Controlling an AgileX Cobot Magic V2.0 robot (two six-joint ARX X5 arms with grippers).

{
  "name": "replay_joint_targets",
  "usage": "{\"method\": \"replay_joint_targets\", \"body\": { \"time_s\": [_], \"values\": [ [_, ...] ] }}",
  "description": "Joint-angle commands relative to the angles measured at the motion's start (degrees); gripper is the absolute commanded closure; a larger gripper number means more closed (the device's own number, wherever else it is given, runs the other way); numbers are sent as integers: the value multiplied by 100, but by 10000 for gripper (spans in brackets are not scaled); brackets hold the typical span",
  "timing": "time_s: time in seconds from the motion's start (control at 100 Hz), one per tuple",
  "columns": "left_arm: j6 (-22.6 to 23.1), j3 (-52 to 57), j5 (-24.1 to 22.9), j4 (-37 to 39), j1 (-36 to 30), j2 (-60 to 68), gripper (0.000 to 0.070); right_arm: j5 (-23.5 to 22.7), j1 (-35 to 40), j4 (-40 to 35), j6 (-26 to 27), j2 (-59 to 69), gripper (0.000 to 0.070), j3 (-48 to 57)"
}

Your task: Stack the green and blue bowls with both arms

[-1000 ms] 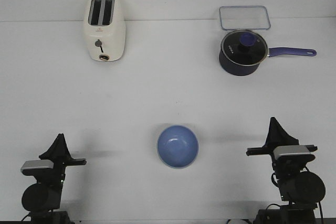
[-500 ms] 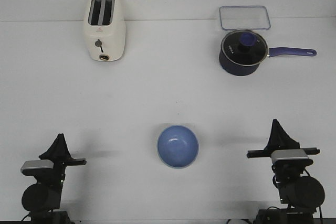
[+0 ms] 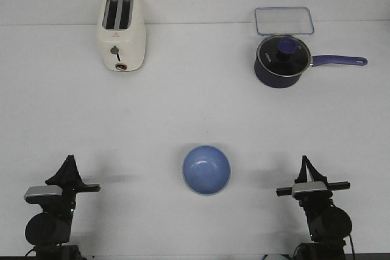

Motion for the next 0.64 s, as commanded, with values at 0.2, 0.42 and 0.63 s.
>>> {"method": "replay_joint_targets", "body": {
  "time_s": [0.2, 0.42, 0.63],
  "values": [
    [-13, -116, 4, 72, 11, -11, 685, 2, 15, 337, -90, -13, 700, -13],
    [-13, -116, 4, 74, 11, -11, 685, 0, 15, 341, -90, -13, 700, -13],
    [-13, -116, 4, 74, 11, -11, 685, 0, 15, 341, -90, -13, 700, -13]
  ]
}}
